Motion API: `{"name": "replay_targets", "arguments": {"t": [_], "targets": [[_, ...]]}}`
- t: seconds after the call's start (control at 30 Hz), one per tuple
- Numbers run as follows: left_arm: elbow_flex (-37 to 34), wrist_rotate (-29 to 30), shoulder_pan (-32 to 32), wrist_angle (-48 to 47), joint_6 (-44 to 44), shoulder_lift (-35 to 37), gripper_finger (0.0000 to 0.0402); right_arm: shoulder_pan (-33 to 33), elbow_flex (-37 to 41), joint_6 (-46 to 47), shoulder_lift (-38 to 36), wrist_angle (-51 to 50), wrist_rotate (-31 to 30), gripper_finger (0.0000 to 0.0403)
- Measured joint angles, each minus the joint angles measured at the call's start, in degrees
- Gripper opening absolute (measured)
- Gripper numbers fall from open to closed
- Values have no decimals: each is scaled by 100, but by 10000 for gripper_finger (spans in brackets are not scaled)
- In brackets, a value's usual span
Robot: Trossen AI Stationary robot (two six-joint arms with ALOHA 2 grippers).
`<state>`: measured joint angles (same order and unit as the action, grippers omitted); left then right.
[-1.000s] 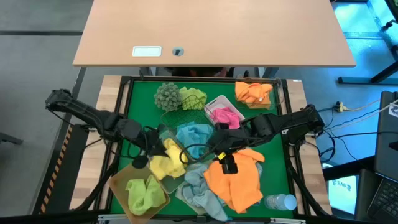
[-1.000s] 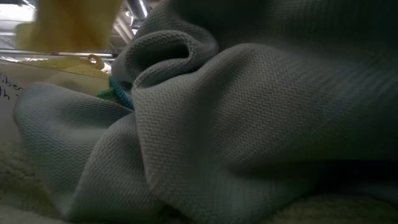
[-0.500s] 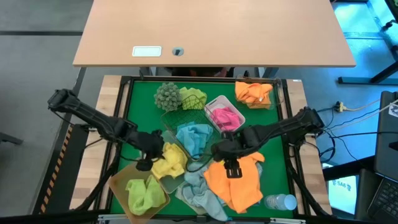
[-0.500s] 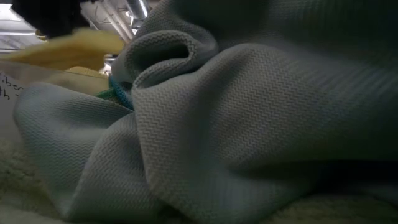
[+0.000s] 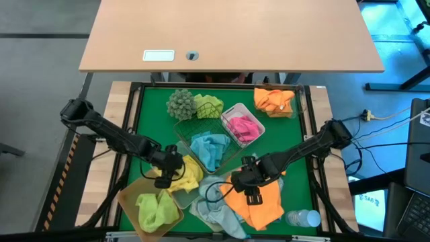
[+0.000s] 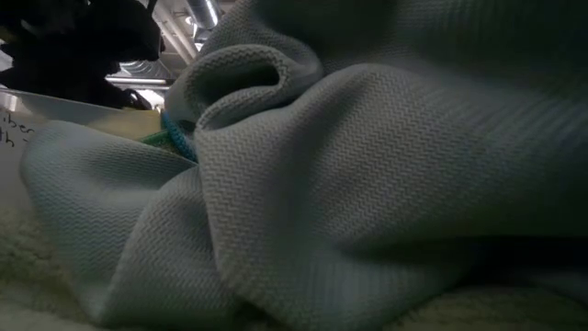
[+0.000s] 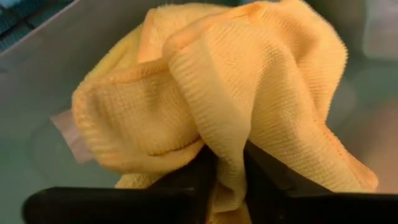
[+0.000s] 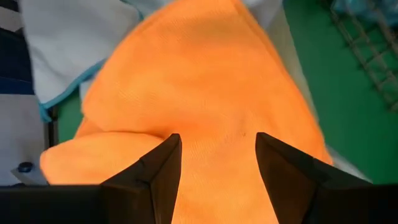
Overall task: Sort microfiber towel by color & place in baskets
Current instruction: Put the yellow towel into the gray bin, then put the orange towel into the transparent bin
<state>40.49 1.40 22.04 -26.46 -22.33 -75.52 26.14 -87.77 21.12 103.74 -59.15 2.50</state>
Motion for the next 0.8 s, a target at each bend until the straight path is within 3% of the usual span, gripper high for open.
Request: {"name": "replay_targets", "arguments": {"t": [0.27,0.8], "targets": [[0,60,-1,37,-157,-36,138,208,722,328,0,754,22,202],[0,62,0,83,-158,-36,141,239,1386,1198,-2,986,210,202]]}}
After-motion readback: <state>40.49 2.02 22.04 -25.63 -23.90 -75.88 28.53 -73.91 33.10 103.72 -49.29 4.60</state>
